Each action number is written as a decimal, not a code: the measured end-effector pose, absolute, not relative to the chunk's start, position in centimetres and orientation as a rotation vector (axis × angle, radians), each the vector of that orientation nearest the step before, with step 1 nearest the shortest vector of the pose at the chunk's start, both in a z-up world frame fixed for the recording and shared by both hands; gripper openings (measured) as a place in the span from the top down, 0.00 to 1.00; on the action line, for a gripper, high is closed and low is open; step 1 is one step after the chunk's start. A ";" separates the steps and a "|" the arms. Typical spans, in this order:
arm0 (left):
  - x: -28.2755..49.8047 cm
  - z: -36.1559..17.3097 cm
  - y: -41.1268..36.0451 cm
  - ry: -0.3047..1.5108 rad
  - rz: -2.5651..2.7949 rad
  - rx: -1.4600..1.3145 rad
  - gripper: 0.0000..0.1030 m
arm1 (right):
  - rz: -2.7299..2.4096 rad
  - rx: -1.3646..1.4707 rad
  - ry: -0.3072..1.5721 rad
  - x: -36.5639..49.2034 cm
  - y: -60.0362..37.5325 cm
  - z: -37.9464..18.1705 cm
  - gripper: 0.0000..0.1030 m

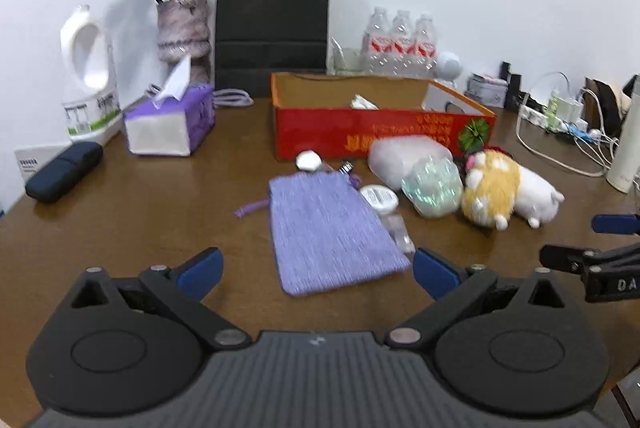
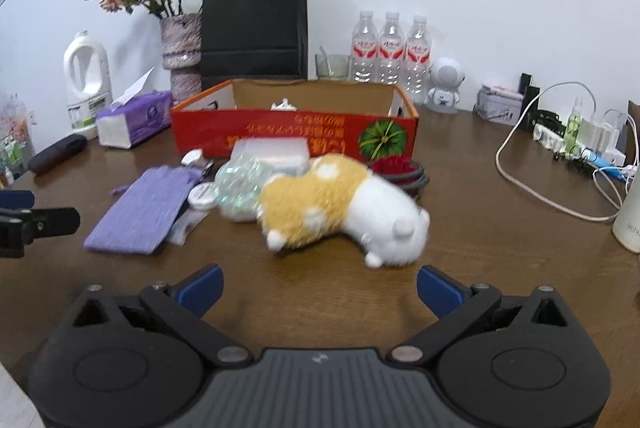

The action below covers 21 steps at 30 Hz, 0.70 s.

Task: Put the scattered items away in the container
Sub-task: 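Grasp the purple pouch with the left gripper while the right grasps the plush toy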

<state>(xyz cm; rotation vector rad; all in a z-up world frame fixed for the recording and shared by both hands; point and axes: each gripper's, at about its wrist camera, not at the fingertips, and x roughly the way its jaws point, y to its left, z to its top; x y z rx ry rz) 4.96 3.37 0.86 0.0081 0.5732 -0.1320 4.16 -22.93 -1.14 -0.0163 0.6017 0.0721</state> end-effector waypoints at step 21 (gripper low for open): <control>11.3 -3.2 0.8 0.685 -0.158 0.134 0.06 | -0.018 -0.192 0.650 11.3 -27.2 -3.2 0.00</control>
